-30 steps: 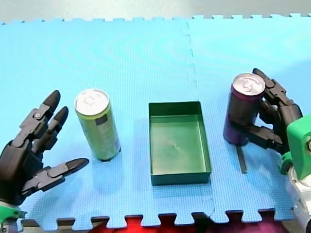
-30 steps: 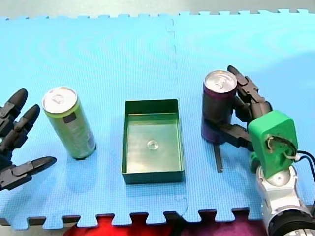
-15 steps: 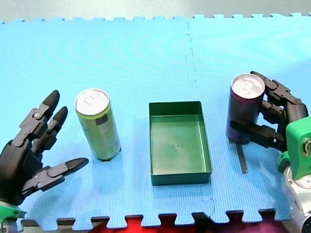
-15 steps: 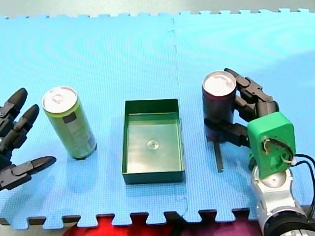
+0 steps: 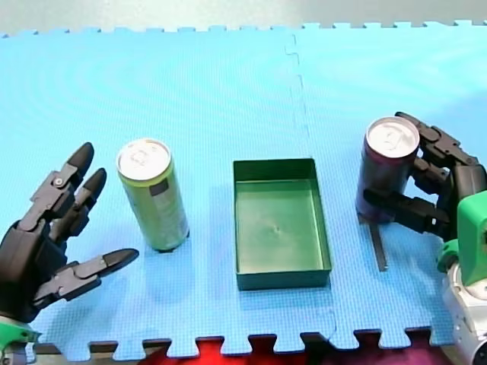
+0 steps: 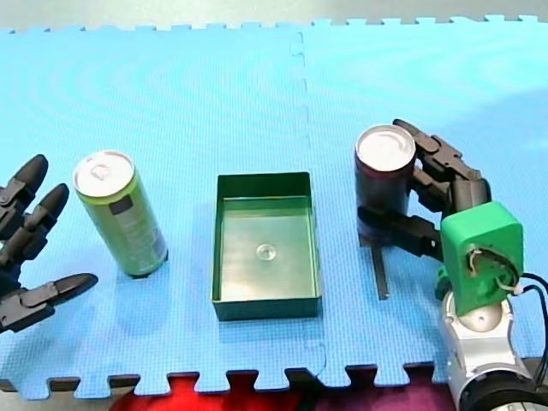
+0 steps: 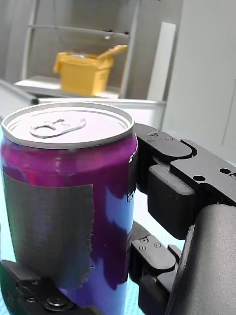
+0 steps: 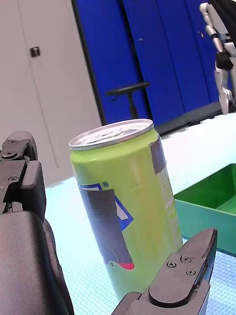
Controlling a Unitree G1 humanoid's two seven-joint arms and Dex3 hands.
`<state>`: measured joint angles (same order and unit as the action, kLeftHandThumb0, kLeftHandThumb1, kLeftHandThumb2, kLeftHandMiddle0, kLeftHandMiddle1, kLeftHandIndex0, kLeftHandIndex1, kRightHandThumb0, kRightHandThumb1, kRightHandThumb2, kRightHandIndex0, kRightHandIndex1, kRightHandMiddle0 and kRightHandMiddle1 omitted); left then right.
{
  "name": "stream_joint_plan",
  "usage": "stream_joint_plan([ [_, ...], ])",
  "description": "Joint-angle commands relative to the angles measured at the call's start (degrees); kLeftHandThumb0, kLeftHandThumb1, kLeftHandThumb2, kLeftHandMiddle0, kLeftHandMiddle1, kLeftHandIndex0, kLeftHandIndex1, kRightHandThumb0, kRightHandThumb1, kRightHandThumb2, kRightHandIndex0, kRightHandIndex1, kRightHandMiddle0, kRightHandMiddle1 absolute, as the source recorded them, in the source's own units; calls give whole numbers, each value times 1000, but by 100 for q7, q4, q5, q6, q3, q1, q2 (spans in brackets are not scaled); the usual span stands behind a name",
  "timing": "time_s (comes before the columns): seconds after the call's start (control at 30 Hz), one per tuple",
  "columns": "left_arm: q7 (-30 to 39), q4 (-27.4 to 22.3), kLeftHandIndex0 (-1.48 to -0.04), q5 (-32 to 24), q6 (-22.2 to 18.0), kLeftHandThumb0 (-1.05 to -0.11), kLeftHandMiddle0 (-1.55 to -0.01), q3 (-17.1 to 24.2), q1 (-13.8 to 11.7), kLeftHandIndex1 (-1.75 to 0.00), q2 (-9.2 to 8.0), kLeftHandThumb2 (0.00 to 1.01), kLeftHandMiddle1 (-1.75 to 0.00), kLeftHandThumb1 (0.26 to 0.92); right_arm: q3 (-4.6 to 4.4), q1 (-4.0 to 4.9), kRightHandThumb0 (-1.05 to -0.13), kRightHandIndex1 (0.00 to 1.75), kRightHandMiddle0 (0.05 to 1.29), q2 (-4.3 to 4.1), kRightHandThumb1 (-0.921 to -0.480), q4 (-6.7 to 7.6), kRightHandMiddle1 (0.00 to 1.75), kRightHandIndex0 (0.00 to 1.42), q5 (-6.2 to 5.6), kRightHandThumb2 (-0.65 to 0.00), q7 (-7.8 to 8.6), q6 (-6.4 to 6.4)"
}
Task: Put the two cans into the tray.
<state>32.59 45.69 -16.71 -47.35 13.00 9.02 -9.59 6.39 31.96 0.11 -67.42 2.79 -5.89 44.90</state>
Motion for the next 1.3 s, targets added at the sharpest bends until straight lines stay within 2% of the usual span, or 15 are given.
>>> stream_joint_plan([
  [0.0, -4, 8, -124, -9, 3, -1024, -172, 17, 5, -1, -18, 0, -1, 700, 29, 30, -408, 20, 1169, -25, -737, 0, 9, 1270, -34, -2, -14, 97],
  [0.17, 3, -1, -125, -15, 4, -1021, -173, 22, -2, -1, -24, 0, -1, 698, 82, 40, -408, 16, 1169, 8, -737, -13, 5, 1280, -74, -1, -32, 150],
  [0.23, -1, -9, -125, -9, 4, -1021, -173, 20, -6, -1, -27, 0, -1, 698, 149, 62, -409, 15, 1167, 47, -737, -11, 3, 1283, -182, -1, 75, 198],
  [0.27, -4, -13, -125, -4, 4, -1021, -173, 18, -9, -1, -27, 0, -1, 698, 198, 90, -410, 14, 1166, 76, -737, 0, 2, 1284, -275, -1, 176, 213],
  [0.33, -9, -27, -125, 0, 7, -1020, -173, 14, -15, -1, -25, 0, -1, 698, 305, 182, -413, 13, 1163, 141, -738, 42, 0, 1286, -491, -1, 418, 222],
  [0.4, -16, -38, -126, 5, 12, -1019, -173, 10, -18, -1, -22, 0, -1, 697, 375, 264, -416, 10, 1160, 189, -738, 82, 0, 1286, -632, -1, 569, 224],
  [0.53, -23, -23, -128, 9, 20, -1017, -172, 9, -1, -1, -25, 0, 0, 697, 453, 392, -419, 7, 1157, 249, -738, 159, 0, 1287, -750, 0, 641, 236],
  [0.63, -29, 17, -130, 17, 13, -1018, -172, 12, 22, -2, -31, 1, 0, 699, 458, 496, -421, 7, 1156, 270, -736, 248, 0, 1290, -748, 0, 613, 184],
  [0.7, -34, 33, -131, 24, 5, -1018, -171, 12, 31, -2, -32, 1, 0, 700, 447, 536, -422, 6, 1155, 280, -736, 307, 0, 1291, -725, 0, 575, 140],
  [0.87, -55, 46, -135, 55, -22, -1020, -172, 11, 36, -3, -27, 1, 0, 702, 409, 564, -428, 6, 1155, 304, -734, 357, 0, 1295, -658, 0, 473, 90],
  [1.27, -115, 12, -142, 105, -35, -1022, -175, -7, 24, -2, -28, 1, -1, 707, 241, 650, -420, 5, 1163, 374, -732, 471, 2, 1307, -415, 0, 208, 130],
])
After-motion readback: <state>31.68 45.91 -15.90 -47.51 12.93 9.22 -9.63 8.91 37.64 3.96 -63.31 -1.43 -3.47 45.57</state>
